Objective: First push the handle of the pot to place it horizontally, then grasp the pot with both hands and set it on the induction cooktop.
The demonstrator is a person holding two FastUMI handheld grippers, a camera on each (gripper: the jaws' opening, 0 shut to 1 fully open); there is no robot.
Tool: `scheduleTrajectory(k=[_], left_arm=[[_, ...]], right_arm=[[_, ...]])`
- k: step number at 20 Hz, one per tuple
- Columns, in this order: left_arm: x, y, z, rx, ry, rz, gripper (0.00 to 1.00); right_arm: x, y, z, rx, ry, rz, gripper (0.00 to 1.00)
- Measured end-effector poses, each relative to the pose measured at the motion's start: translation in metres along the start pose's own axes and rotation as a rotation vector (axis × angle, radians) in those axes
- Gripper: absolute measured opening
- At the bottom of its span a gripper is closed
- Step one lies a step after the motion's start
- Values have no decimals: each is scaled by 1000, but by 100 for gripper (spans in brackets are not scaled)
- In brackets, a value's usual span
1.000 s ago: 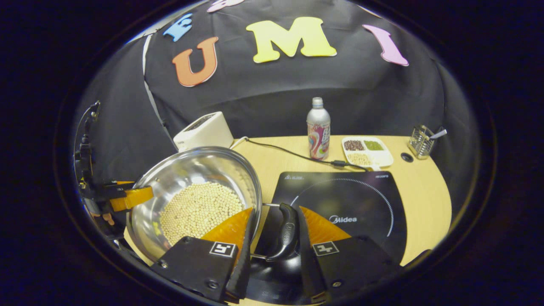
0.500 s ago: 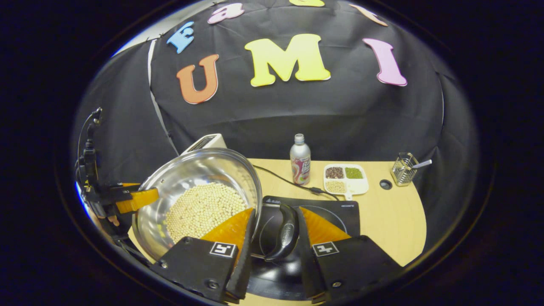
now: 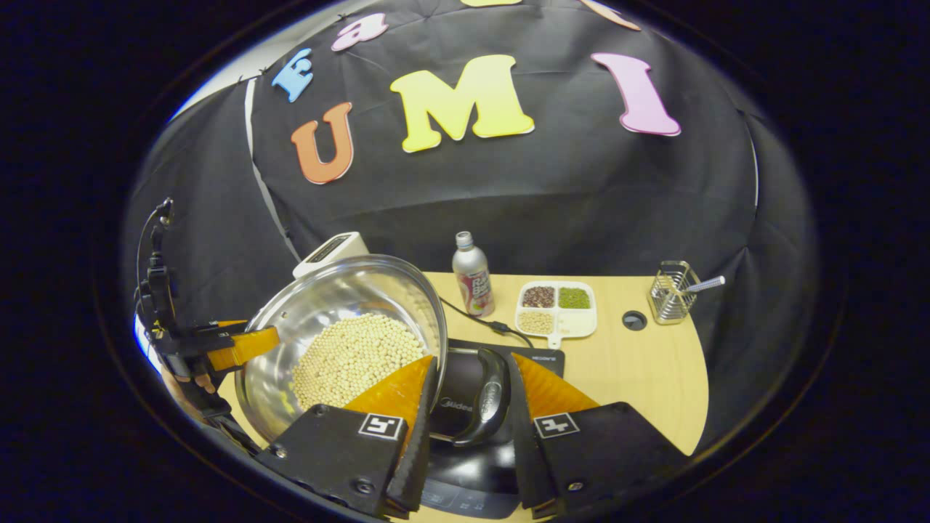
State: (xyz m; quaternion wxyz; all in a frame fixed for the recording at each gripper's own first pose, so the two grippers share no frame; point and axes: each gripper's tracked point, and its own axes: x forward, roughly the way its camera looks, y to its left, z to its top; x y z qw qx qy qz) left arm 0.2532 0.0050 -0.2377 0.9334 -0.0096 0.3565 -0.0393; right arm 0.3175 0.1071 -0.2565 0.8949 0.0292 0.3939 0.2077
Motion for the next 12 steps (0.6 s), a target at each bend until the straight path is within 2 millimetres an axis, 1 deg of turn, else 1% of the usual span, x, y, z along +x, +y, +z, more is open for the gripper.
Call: scheduleTrajectory(k=[2,3,4,5,7,8,11,12], left_arm=[[9,-13,-3,4,9,-19,56],[13,-21,-3,5,13,-29,57],[16,-28,-4,3,14,-39,56],[20,-34,-5,7,18,-49,56],[30,-42,-9,12,25,-64,56],[34,-44,-11,15,30,-70,56],[46,-54,-19,19,46,-86,56],[51,-58,-22,25,51,-92,56]], right_arm=[[-3,-17,-3,12,-6,-16,49],[-4,-24,-3,18,-12,-25,52],[-4,-30,-4,21,-16,-35,49],[-4,-36,-7,29,-17,-44,49],[-2,-45,-14,45,-13,-58,49],[0,-50,-18,52,-10,-63,52],[8,-61,-30,74,5,-80,49],[10,-66,-33,78,8,-87,52]])
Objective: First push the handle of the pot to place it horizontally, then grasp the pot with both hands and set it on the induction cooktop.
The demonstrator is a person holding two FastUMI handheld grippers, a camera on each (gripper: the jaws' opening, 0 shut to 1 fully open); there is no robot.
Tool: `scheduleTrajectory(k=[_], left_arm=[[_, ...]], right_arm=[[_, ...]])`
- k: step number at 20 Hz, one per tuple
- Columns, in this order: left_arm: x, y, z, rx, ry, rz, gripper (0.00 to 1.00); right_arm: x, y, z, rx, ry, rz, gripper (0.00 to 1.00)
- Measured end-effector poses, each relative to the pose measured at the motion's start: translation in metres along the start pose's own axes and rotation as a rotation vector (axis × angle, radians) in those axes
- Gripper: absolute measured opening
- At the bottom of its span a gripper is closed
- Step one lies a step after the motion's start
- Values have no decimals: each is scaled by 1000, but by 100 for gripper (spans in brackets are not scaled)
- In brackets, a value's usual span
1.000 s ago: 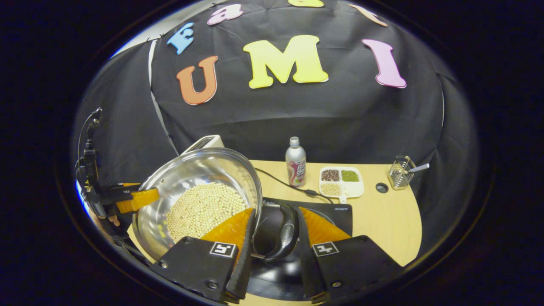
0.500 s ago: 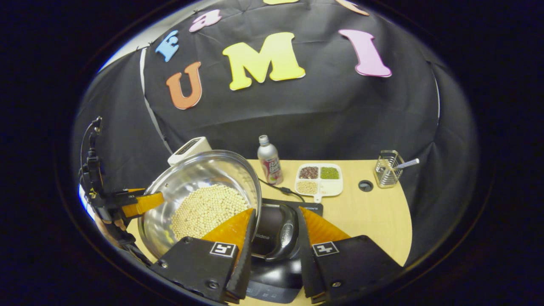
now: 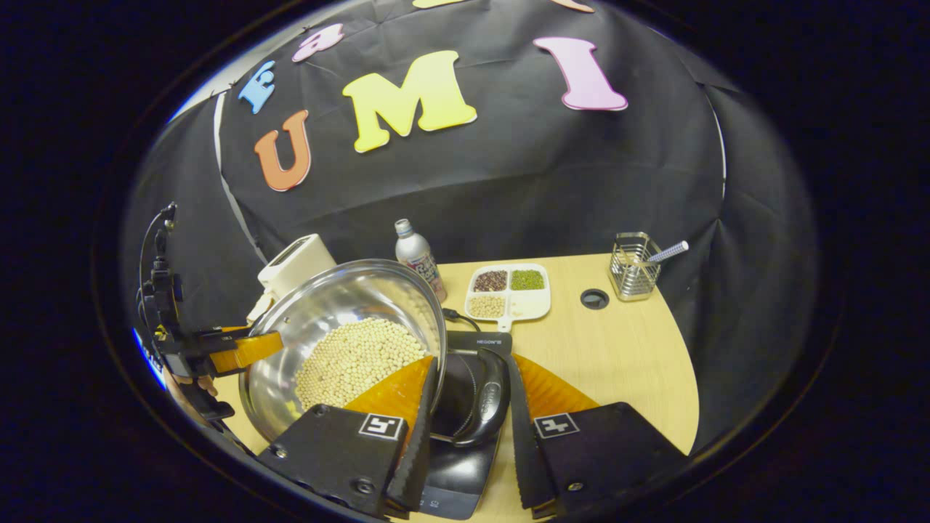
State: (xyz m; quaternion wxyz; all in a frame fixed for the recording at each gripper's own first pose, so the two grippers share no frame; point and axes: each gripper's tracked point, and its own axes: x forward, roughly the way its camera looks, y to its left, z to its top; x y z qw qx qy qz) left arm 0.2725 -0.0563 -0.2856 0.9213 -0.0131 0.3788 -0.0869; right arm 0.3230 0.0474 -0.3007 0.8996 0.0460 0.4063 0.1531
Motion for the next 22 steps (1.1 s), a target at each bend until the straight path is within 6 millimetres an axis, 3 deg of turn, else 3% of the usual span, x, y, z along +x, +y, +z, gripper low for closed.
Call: scheduleTrajectory(k=[8,9,10,15,16,17,18,19,20,21,22], left_arm=[[45,-17,-28,1,41,-50,56],[48,-17,-28,-14,21,-57,56],[51,-19,-18,-28,-27,-67,57],[50,-18,-21,-48,-36,-71,58],[50,-18,-20,-46,-43,-68,69],[51,-17,-20,-45,-50,-66,59],[51,-18,-20,-51,-60,-64,70],[50,-18,-19,-56,-72,-64,60],[50,-17,-19,-62,-84,-63,71],[47,-16,-19,-78,-96,-60,61],[44,-15,-19,-92,-109,-55,73]], right_arm=[[27,-28,-33,75,23,-37,49],[32,-32,-39,104,5,-27,49],[29,-30,-32,134,-46,-22,49],[34,-33,-34,143,-90,-6,55],[33,-33,-33,146,-96,-3,56],[33,-32,-34,147,-101,4,58],[32,-32,-34,146,-107,9,58],[32,-33,-33,148,-114,12,58],[31,-35,-33,159,-124,9,59],[32,-37,-33,161,-133,1,63],[31,-39,-35,160,-139,-8,65]])
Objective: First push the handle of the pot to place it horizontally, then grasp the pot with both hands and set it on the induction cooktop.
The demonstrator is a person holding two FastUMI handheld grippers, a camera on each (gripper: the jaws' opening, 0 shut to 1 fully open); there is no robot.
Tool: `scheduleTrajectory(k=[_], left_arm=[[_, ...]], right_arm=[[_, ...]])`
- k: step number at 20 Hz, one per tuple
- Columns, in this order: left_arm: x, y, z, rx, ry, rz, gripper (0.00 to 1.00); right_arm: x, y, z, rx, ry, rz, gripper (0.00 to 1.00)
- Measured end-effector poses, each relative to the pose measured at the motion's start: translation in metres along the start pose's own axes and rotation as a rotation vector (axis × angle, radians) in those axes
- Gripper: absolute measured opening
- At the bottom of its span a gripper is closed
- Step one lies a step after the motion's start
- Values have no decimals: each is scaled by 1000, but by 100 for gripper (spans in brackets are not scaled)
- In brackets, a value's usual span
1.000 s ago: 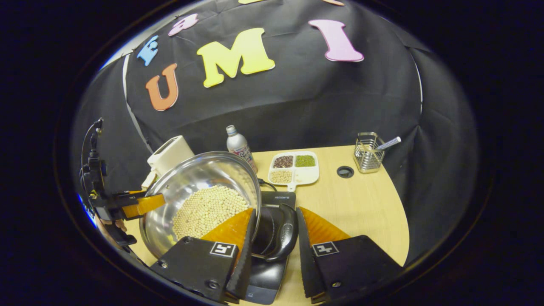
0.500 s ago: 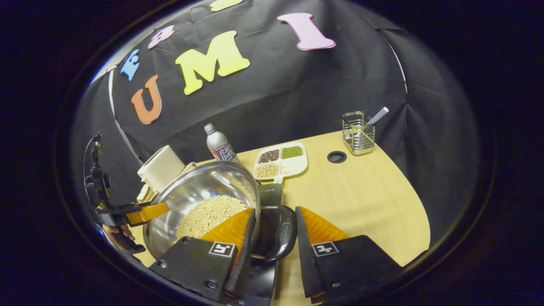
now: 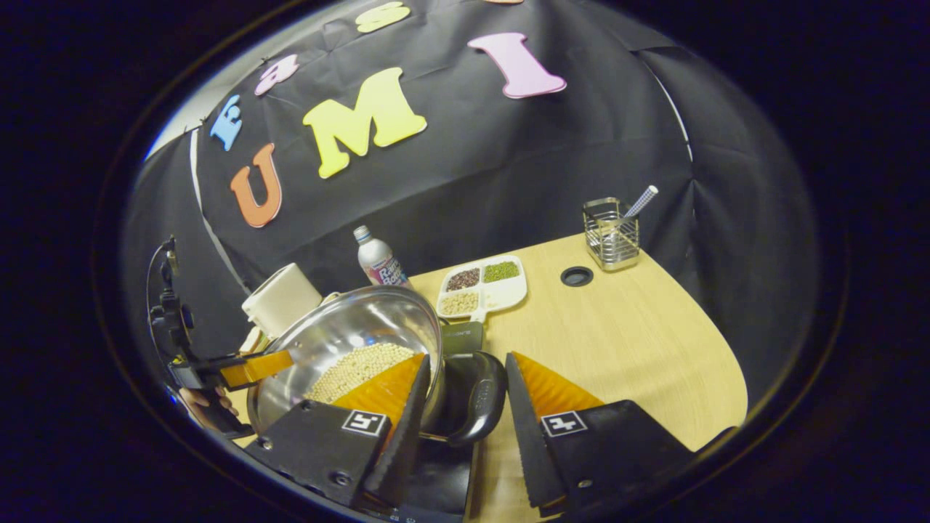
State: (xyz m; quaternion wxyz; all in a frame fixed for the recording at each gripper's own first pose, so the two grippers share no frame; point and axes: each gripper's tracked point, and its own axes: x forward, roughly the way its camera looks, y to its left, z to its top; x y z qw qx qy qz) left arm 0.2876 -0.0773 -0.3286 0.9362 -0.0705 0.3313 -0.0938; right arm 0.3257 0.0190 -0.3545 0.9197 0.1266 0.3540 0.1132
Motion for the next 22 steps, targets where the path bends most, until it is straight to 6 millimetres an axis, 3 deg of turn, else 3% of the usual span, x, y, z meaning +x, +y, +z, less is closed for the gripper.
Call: scheduleTrajectory(k=[1,6,8,9,10,11,14,22], left_arm=[[-5,0,0,-15,-11,-2,64],[-44,-1,2,55,-124,20,69],[-62,0,0,61,-156,42,75],[-70,1,-1,64,-166,55,87],[-79,1,-3,70,-179,60,80],[-88,0,-5,76,-192,61,82],[-117,-1,-10,94,-229,74,97],[-204,-15,-13,117,-337,72,96]], right_arm=[[-3,-1,-1,-7,-9,-4,72],[-26,1,-12,17,-39,-3,92],[-39,5,-13,14,-72,-2,93],[-45,4,-14,5,-96,-9,90],[-52,3,-13,-4,-120,-14,93],[-60,6,-13,-7,-142,-15,93],[-83,11,-21,-24,-172,-23,95],[-168,25,-32,-97,-293,-62,95]])
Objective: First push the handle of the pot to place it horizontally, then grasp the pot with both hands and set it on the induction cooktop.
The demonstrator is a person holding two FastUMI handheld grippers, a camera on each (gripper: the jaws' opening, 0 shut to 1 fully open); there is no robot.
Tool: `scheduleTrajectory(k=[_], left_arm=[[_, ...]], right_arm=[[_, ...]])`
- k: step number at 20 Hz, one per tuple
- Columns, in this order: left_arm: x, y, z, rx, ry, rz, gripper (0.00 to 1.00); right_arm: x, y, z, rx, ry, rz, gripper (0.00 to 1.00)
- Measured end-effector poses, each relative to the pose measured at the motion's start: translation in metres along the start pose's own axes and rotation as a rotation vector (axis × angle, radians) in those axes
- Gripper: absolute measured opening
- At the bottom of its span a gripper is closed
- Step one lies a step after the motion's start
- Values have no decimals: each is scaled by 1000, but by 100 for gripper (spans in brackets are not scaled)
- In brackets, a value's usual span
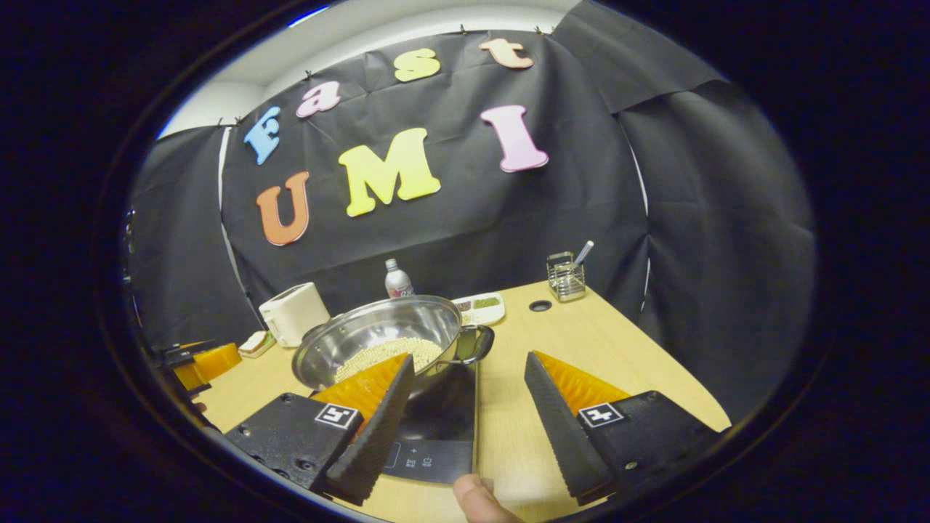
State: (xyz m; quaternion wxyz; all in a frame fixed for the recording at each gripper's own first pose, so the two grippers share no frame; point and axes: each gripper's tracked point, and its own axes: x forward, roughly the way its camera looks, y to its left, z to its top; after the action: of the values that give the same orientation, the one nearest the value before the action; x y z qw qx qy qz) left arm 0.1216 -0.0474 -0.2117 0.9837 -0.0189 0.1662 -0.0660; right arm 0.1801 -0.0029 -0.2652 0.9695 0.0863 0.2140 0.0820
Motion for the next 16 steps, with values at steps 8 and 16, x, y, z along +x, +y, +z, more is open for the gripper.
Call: scheduleTrajectory(k=[8,16], left_arm=[[-86,21,55,8,-83,58,95],[-150,40,103,11,-140,140,95]], right_arm=[[-94,29,62,-90,-156,-24,94],[-183,61,122,-135,-290,-16,94]])
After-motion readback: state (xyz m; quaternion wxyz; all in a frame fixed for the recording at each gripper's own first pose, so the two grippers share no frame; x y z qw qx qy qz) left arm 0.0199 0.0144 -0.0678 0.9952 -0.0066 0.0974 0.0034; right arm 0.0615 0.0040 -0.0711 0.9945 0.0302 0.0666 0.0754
